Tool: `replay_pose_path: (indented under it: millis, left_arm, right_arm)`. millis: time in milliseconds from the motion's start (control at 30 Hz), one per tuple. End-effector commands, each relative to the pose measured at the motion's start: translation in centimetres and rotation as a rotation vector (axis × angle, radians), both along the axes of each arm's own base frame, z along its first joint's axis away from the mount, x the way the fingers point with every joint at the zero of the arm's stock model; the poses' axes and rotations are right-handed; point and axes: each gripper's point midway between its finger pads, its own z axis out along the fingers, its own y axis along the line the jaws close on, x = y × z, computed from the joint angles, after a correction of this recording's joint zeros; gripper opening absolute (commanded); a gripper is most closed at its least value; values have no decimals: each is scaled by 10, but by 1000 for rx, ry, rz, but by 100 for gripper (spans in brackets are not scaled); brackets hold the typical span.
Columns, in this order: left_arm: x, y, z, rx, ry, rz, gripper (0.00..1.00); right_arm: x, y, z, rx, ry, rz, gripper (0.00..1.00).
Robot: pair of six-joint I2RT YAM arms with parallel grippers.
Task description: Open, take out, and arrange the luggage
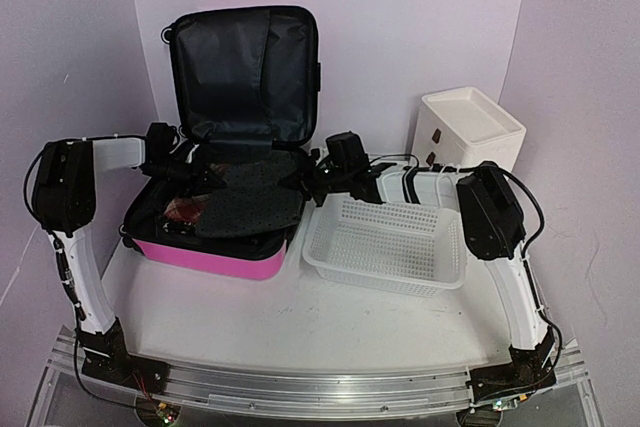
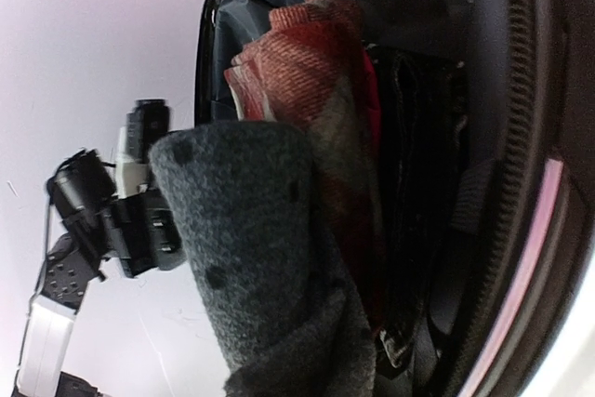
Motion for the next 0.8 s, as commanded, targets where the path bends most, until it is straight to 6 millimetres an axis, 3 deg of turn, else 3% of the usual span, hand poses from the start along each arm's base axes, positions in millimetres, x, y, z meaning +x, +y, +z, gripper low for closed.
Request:
replay_pose_path:
  millis: [0, 200, 300, 533, 767]
  left_arm:
    - [-2, -5, 86, -22, -211, 5, 0]
    - [-20, -48, 149, 71, -422, -21, 0]
    - [-27, -77, 157, 79, -428, -31, 0]
    - [-44, -183, 151, 68, -448, -139, 0]
    - [-49, -272, 107, 44, -416, -211, 0]
  right_arm:
    - [-6, -14, 97, 97, -171, 5, 0]
    - [-20, -54, 99, 39, -137, -29, 0]
    - [-29, -88, 88, -2, -92, -51, 0]
    - [-62, -188, 61, -163, -21, -111, 0]
    - [-90, -273, 27, -219, 77, -155, 0]
